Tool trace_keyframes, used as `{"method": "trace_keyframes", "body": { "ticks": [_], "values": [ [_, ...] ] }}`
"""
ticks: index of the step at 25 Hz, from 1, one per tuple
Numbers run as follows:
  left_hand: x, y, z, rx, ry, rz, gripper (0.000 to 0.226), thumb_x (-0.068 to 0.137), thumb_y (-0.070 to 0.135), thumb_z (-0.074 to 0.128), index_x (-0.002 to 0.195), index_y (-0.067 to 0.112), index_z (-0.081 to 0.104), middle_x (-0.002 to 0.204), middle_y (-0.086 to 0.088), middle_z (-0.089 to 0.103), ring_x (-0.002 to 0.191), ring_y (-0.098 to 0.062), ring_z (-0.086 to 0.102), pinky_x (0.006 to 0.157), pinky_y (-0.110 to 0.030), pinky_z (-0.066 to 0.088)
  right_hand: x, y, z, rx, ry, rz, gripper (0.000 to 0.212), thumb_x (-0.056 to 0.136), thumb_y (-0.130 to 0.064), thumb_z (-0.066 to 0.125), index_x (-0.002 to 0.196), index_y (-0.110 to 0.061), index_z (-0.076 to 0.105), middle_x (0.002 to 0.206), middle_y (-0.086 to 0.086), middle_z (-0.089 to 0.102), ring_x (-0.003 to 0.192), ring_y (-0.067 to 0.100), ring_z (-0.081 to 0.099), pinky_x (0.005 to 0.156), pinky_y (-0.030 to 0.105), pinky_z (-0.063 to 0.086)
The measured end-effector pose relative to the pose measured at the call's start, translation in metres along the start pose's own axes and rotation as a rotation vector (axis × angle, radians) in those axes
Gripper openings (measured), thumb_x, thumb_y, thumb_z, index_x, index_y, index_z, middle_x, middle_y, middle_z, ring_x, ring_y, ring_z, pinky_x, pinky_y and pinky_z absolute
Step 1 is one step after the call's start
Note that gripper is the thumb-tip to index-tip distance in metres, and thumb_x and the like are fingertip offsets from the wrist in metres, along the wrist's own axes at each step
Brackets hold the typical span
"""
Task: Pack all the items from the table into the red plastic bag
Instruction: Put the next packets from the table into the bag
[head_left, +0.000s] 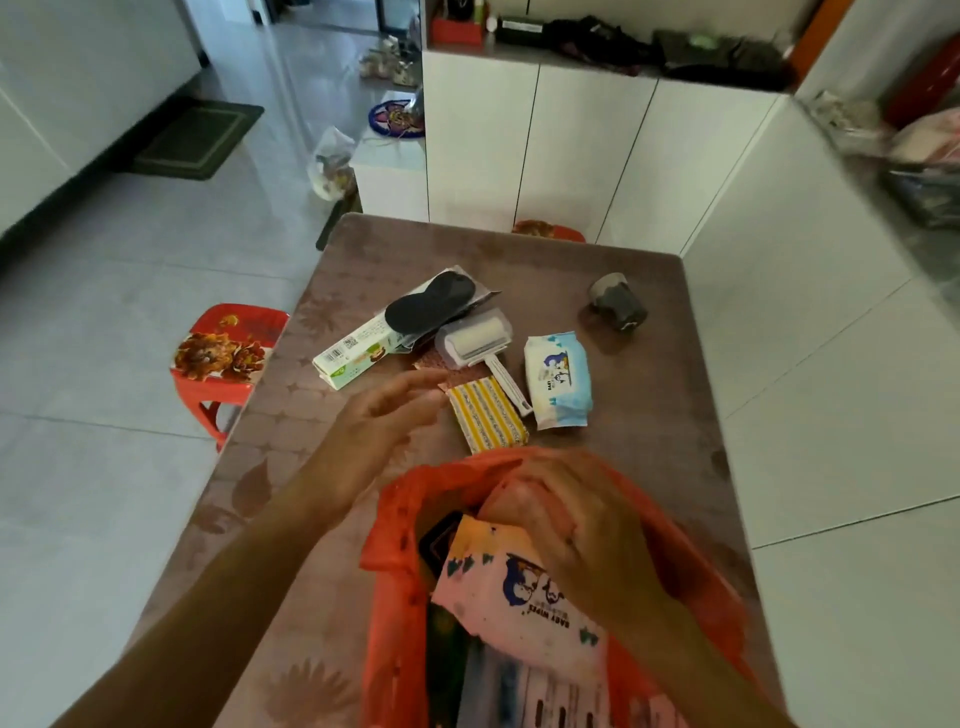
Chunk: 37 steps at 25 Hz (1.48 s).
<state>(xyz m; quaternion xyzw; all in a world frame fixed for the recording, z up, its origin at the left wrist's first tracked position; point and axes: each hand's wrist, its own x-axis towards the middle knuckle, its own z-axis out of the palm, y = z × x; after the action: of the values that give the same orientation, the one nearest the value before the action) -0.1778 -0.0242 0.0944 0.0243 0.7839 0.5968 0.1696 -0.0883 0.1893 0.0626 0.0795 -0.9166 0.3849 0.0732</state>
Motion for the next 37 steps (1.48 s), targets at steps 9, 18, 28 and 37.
{"method": "trace_keyframes", "body": {
  "ticks": [9, 18, 28, 37],
  "values": [
    [0.169, -0.137, 0.071, -0.03, -0.09, -0.529, 0.022, 0.084, 0.013, 0.073, 0.106, 0.012, 0.069, 0.098, -0.006, 0.075, 0.08, -0.014, 0.071, 0.071, -0.028, 0.06, 0.198, 0.179, 0.047, 0.022, -0.03, 0.959, 0.06, 0.076, -0.029, 0.075, 0.127, -0.019, 0.046, 0.121, 0.004, 0.065, 0.103, 0.024, 0.064, 0.092, 0.043, 0.053],
    [0.167, -0.132, 0.085, -0.119, 0.15, -0.586, 0.014, 0.084, 0.02, 0.073, 0.097, 0.016, 0.067, 0.095, -0.006, 0.075, 0.071, -0.014, 0.071, 0.059, -0.026, 0.058, 0.2, 0.193, 0.052, 0.514, 0.013, 1.169, 0.054, 0.061, -0.009, 0.089, 0.103, -0.013, 0.056, 0.11, 0.011, 0.071, 0.09, 0.029, 0.071, 0.08, 0.049, 0.059],
    [-0.001, 0.083, 0.009, 0.004, -0.298, 0.132, 0.028, 0.081, 0.012, 0.069, 0.106, 0.025, 0.068, 0.101, 0.012, 0.077, 0.095, -0.005, 0.072, 0.078, -0.02, 0.058, 0.064, 0.039, -0.117, 1.365, 0.068, 0.578, 0.06, 0.08, -0.012, 0.063, 0.138, -0.019, 0.052, 0.132, 0.009, 0.064, 0.118, 0.028, 0.063, 0.082, 0.045, 0.058],
    [-0.092, 0.025, 0.077, 1.163, -0.071, 0.103, 0.074, 0.078, 0.059, 0.062, 0.143, 0.036, 0.034, 0.154, 0.004, 0.036, 0.142, -0.025, 0.033, 0.114, -0.051, 0.031, -0.032, 0.018, -0.149, 1.555, -0.063, 0.545, 0.081, 0.065, -0.02, 0.084, 0.139, -0.019, 0.052, 0.132, 0.008, 0.064, 0.116, 0.027, 0.065, 0.082, 0.045, 0.058]
  ]
}}
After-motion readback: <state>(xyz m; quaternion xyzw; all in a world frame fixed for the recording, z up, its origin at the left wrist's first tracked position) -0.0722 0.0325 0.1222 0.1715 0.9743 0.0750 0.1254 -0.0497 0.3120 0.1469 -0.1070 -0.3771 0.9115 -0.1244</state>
